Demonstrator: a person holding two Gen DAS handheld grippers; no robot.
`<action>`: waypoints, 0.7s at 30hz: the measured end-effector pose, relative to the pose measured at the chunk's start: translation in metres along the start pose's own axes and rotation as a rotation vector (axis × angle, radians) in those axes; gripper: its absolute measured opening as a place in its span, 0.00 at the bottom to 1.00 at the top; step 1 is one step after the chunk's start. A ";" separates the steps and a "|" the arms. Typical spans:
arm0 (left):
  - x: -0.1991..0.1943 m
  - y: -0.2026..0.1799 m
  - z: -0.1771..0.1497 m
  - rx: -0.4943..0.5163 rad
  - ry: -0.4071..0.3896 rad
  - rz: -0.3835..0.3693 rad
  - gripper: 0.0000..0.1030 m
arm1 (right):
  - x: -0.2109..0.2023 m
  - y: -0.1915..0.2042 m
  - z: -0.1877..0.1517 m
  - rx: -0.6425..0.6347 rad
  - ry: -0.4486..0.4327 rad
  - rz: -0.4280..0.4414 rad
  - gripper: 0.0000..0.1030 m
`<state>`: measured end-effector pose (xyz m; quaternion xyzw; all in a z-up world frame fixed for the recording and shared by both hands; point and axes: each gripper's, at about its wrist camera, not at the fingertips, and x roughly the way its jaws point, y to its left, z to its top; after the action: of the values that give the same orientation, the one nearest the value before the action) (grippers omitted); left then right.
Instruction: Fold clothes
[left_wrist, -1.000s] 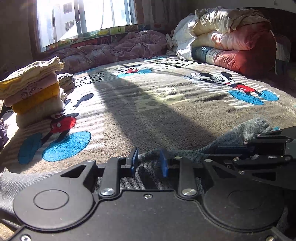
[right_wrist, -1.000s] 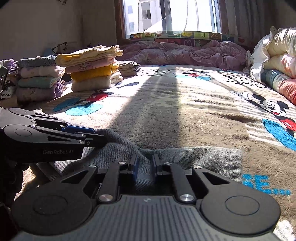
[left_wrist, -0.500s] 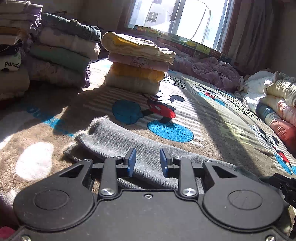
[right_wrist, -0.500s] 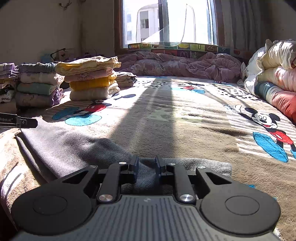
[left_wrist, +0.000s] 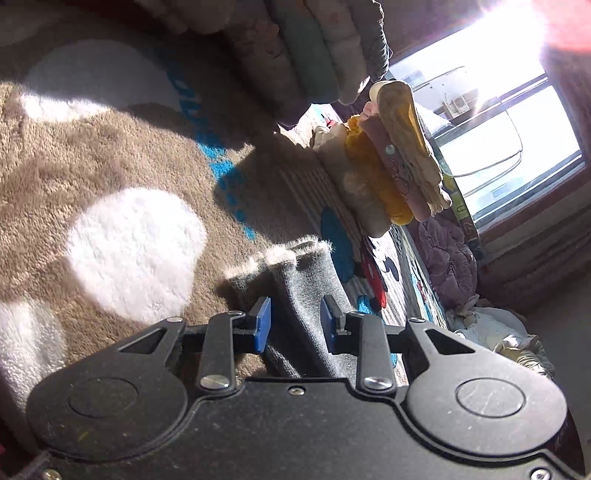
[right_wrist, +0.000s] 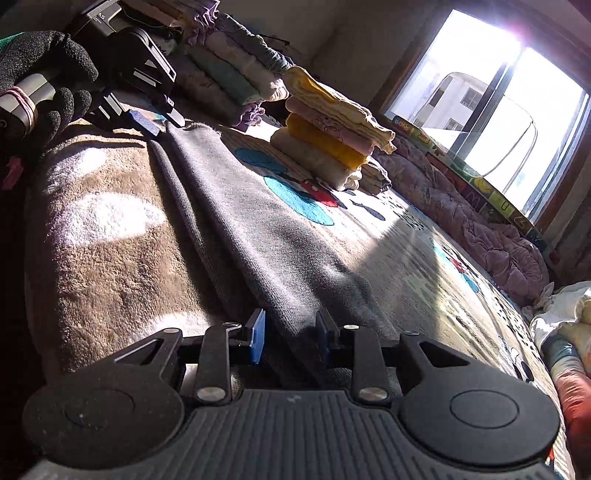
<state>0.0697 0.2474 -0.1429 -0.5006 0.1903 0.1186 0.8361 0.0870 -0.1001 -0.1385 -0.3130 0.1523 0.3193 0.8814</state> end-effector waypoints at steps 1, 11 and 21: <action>0.000 0.000 0.000 -0.009 -0.004 -0.004 0.26 | 0.001 0.001 0.000 -0.001 -0.006 -0.007 0.27; -0.013 -0.015 -0.001 0.138 -0.069 0.019 0.02 | -0.004 0.003 0.001 0.003 -0.034 0.018 0.06; -0.020 -0.015 -0.004 0.210 -0.106 0.114 0.06 | -0.006 0.022 -0.003 -0.072 -0.005 0.018 0.15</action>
<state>0.0569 0.2371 -0.1240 -0.3919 0.1856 0.1716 0.8846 0.0681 -0.0915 -0.1483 -0.3423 0.1415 0.3332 0.8670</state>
